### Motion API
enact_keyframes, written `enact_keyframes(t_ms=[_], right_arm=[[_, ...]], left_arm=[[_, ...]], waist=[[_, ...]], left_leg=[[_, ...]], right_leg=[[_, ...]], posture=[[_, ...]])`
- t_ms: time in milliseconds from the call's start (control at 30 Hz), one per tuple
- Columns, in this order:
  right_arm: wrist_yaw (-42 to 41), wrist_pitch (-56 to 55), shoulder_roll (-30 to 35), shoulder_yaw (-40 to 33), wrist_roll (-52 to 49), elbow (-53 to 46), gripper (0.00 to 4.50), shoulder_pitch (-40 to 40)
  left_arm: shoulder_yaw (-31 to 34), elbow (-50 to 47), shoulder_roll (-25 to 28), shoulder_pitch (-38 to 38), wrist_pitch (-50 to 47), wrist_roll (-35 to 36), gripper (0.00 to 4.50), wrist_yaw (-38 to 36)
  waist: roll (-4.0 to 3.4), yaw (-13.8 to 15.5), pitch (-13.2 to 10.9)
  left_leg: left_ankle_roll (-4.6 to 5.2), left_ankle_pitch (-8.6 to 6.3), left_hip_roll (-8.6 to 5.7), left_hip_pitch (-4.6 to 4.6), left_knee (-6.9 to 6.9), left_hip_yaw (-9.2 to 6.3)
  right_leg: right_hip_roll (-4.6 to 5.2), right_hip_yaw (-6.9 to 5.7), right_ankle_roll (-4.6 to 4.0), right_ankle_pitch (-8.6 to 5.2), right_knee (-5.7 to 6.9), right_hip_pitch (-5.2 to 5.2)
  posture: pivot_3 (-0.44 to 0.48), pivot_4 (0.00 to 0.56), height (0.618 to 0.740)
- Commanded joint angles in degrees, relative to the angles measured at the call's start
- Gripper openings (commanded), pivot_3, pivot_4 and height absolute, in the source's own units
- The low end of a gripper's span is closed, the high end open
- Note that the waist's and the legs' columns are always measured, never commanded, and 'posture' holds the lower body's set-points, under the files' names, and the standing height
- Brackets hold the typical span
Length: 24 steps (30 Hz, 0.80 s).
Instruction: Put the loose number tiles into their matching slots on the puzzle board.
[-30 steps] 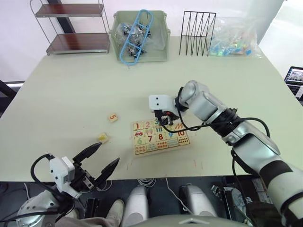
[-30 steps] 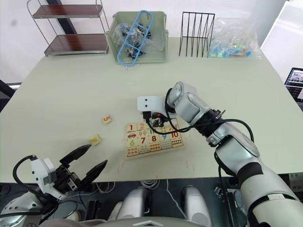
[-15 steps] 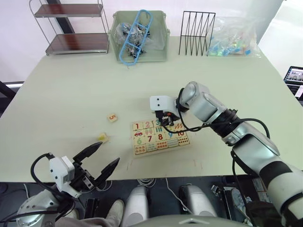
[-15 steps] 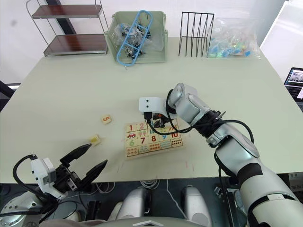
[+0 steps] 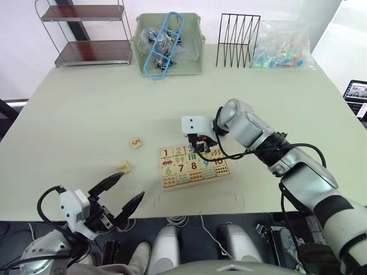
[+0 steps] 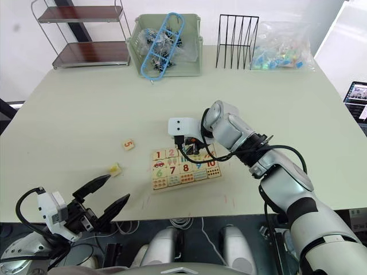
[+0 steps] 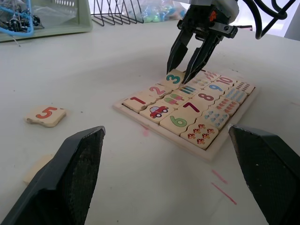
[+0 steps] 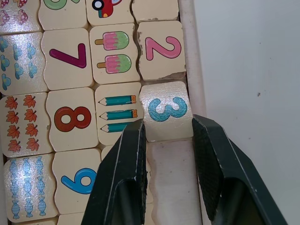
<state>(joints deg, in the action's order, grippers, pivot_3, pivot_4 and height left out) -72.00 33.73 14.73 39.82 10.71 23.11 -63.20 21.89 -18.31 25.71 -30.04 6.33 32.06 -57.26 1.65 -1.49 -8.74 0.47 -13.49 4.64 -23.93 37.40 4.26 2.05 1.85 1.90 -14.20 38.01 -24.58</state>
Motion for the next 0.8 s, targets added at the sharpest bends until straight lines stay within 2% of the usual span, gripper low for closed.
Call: enact_keyframes(t_ms=[33,100,167,233,267,300,667,700,733,800], right_arm=[[-0.4,-1.1,-0.3,-0.9,-0.1,-0.5,0.85,0.1],[-0.4,-1.5,-0.2,-0.9,0.0,-0.5,1.92,0.1],[-0.4,-1.7,0.0,-0.9,0.0,-0.5,2.74,0.1],[-0.6,-1.9,0.1,-1.1,0.1,-0.4,3.92,0.1],[-0.6,-1.9,0.3,-1.1,0.1,-0.4,4.35,0.0],[-0.7,-1.9,0.4,-1.3,0.1,-0.4,4.49,-0.2],[-0.2,-1.6,2.2,-5.9,-2.0,-0.5,4.49,-0.3],[0.3,-1.5,2.2,-6.7,-2.4,-0.6,3.96,0.1],[0.4,-1.7,2.4,-7.2,-2.6,-0.9,3.66,0.5],[0.7,-1.8,2.8,-7.8,-2.8,-1.2,2.54,1.1]], left_arm=[[0.6,-0.3,0.2,-0.1,1.0,0.9,4.50,-0.1],[0.5,-0.3,0.2,0.0,0.9,0.9,4.50,-0.1],[0.5,-0.3,0.3,0.2,0.8,0.9,4.50,-0.1],[0.4,-0.2,0.3,0.3,0.8,0.8,4.50,-0.1],[0.4,-0.2,0.3,0.4,0.7,0.8,4.50,-0.1],[0.4,-0.2,0.3,0.4,0.7,0.8,4.50,0.0],[0.0,-0.3,0.5,1.7,0.2,0.5,4.50,0.4],[0.0,-0.4,0.6,1.8,0.1,0.5,4.50,0.4],[0.0,-0.4,0.6,1.9,0.1,0.5,4.50,0.4],[-0.1,-0.4,0.7,2.0,0.0,0.5,4.50,0.4]], waist=[[0.00,-0.3,0.0],[0.00,-0.4,0.0],[0.00,-0.6,0.0],[0.00,-0.7,0.0],[0.00,-0.7,0.0],[0.00,-0.8,0.0],[-0.01,-0.8,0.0],[-0.01,-0.8,0.0],[-0.01,-0.8,0.0],[0.00,-0.8,0.0]], left_leg=[[0.00,0.00,0.00,0.00,0.00,0.00],[0.00,0.00,0.00,0.00,-0.01,0.00],[0.00,0.00,0.00,-0.01,-0.01,0.00],[0.00,0.00,0.00,-0.01,-0.01,0.00],[0.00,0.00,0.00,-0.01,-0.01,0.00],[0.00,0.00,0.00,-0.01,-0.01,0.00],[0.00,0.00,0.00,-0.01,-0.01,-0.01],[0.00,0.00,0.00,-0.01,-0.01,-0.01],[0.00,0.00,0.00,-0.01,-0.01,-0.01],[0.00,0.00,0.00,-0.01,-0.01,0.00]], right_leg=[[0.00,0.00,0.00,0.00,0.00,0.00],[0.00,0.00,0.00,0.00,0.00,0.00],[0.00,0.00,0.00,0.00,-0.01,0.00],[0.00,0.00,0.00,0.00,-0.01,0.00],[0.00,0.00,0.00,0.00,0.00,0.00],[0.00,0.00,0.00,0.00,0.00,0.00],[0.00,0.00,0.00,0.00,-0.01,0.00],[0.00,0.00,0.00,0.00,0.00,0.00],[0.00,0.00,0.00,0.00,0.00,0.00],[0.00,0.00,0.00,0.00,-0.01,0.00]], posture=[[0.000,0.150,0.740],[0.000,0.150,0.740],[0.000,0.150,0.740],[0.000,0.150,0.740],[0.000,0.150,0.740],[0.000,0.150,0.740],[0.000,0.150,0.740],[0.000,0.150,0.740],[0.000,0.150,0.740],[0.000,0.150,0.740]])
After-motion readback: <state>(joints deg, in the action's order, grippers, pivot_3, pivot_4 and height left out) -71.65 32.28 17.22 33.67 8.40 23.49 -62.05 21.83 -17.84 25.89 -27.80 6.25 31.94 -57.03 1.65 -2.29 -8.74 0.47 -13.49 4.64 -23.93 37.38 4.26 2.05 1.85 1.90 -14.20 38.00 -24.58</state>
